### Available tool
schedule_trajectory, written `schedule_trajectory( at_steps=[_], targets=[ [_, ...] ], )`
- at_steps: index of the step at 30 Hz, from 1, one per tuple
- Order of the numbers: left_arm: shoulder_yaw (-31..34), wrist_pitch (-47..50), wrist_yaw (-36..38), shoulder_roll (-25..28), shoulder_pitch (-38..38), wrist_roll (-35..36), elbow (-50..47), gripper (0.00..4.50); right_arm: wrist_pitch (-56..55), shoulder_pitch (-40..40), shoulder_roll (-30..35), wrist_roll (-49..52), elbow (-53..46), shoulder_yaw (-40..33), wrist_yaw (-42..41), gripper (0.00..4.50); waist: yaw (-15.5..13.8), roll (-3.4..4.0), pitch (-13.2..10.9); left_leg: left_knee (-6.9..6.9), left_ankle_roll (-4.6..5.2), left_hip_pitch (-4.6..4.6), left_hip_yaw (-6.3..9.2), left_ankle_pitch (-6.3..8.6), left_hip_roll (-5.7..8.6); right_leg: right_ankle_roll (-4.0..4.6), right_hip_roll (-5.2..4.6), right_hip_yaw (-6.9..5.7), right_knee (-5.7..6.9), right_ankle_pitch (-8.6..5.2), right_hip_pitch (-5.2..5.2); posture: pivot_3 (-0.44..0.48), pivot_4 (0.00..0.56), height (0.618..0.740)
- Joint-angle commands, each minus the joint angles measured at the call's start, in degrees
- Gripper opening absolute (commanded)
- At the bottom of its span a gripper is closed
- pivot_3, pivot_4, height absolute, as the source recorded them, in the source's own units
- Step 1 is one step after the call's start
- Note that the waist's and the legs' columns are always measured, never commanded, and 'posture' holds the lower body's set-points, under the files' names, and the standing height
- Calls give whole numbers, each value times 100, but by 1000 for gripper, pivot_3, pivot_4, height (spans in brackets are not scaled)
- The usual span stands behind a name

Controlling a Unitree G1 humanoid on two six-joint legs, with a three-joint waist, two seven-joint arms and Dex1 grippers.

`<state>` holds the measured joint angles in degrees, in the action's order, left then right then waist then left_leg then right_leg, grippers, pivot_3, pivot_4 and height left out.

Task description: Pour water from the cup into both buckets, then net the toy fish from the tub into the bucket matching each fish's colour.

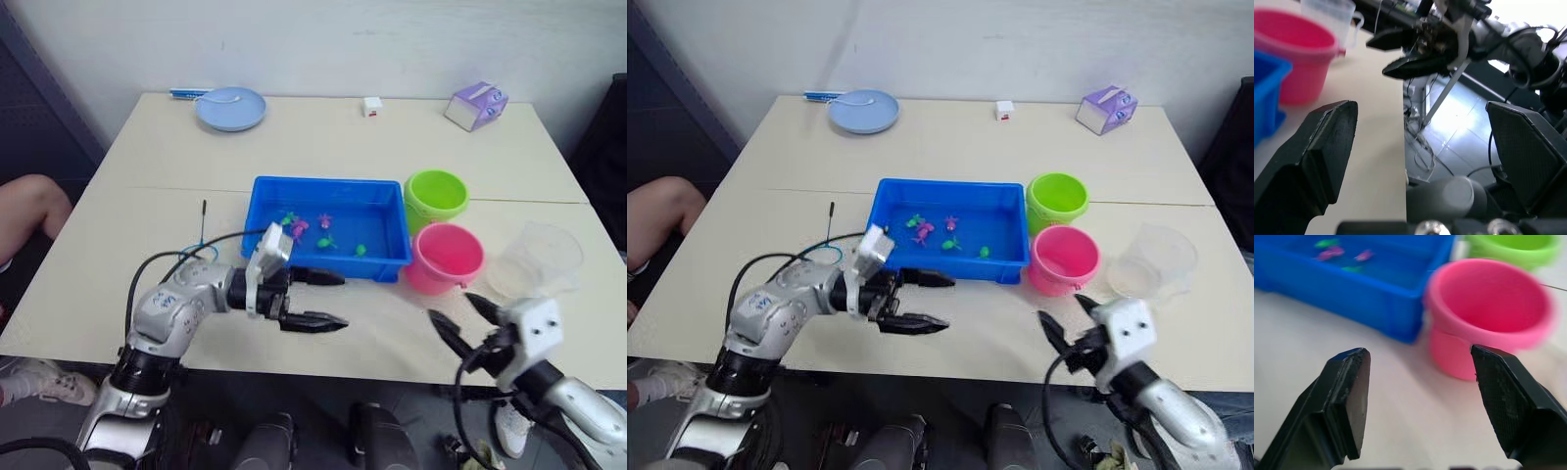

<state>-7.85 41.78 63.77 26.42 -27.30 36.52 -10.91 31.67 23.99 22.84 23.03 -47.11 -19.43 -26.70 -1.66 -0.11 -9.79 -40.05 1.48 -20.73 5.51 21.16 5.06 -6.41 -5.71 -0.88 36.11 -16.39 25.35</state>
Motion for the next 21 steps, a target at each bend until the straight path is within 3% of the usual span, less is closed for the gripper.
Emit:
schedule_trajectory(
  at_steps=[1, 8, 14, 21],
  targets=[
    [422, 405, -221, -316, -782, 668, 94, 4500, 134, 331, -563, 554, -400, -1368, 827, 4485, 4, 1, 1, 0, 0, 1, 0, 0, 1, 0, 2, 1, -1, 0, 0, 0, 150, 740],
    [289, 104, -413, -559, -1089, 421, 82, 4500, 185, -212, -675, 249, 438, -2099, 1773, 4485, 45, 10, 6, 33, -3, 49, -2, 1, 2, 1, 12, 37, -2, -1, -14, 0, 150, 740],
    [210, 7, -535, -568, -1085, 348, -87, 4500, -2, -1299, -369, -301, 1886, -1920, 2304, 4485, 39, 19, 10, 38, -3, 53, -7, 0, 8, 2, 15, 54, 0, -1, -9, 0, 150, 740],
    [222, -81, -734, -533, -1012, 286, -173, 4500, -204, -1970, -248, -479, 2791, -1695, 2333, 4485, 37, 29, 15, 41, -4, 50, -15, -2, 10, 2, 16, 66, 6, -1, 3, 0, 150, 740]
  ],
)
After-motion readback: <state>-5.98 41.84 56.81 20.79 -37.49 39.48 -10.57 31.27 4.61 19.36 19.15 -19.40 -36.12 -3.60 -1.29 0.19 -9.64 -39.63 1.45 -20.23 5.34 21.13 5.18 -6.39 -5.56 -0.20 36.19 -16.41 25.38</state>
